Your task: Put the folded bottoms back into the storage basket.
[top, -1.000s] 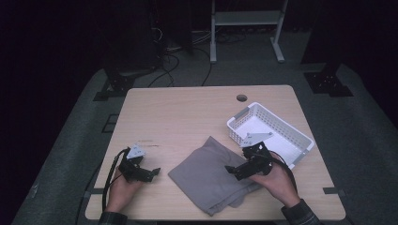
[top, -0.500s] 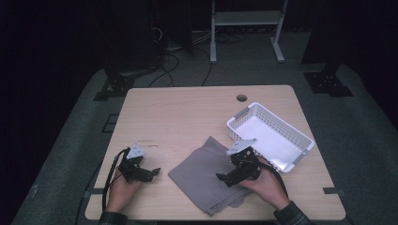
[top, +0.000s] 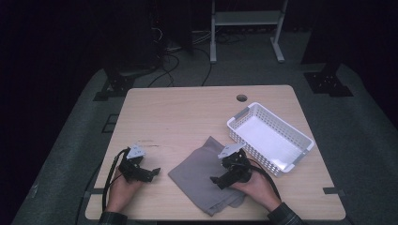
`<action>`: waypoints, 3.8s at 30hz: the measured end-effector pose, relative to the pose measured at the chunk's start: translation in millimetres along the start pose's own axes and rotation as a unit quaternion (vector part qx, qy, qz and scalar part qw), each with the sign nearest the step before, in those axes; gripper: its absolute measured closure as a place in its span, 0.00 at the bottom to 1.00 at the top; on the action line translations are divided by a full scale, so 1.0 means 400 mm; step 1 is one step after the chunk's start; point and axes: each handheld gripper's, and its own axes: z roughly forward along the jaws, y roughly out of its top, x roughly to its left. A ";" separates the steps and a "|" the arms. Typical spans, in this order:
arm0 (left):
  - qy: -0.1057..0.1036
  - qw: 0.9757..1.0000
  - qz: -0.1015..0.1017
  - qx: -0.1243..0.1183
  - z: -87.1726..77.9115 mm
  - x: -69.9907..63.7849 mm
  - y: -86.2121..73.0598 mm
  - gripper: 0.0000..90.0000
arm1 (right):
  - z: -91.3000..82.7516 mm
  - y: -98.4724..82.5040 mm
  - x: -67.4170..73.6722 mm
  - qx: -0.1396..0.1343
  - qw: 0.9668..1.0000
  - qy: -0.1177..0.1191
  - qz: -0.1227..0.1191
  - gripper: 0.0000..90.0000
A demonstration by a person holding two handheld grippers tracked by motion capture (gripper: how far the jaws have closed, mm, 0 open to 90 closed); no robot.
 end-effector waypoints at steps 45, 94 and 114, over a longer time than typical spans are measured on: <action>0.000 1.000 0.000 0.000 0.000 0.000 0.000 0.00 | 0.035 -0.003 0.035 0.042 0.999 0.018 -0.003 0.68; -0.002 1.000 0.002 0.001 0.000 0.000 0.000 0.00 | -0.182 0.069 -0.011 -0.011 0.999 0.035 -0.005 0.71; -0.001 1.000 0.002 -0.001 0.000 0.000 0.000 0.00 | -0.304 0.133 -0.076 -0.017 1.000 0.002 -0.014 0.71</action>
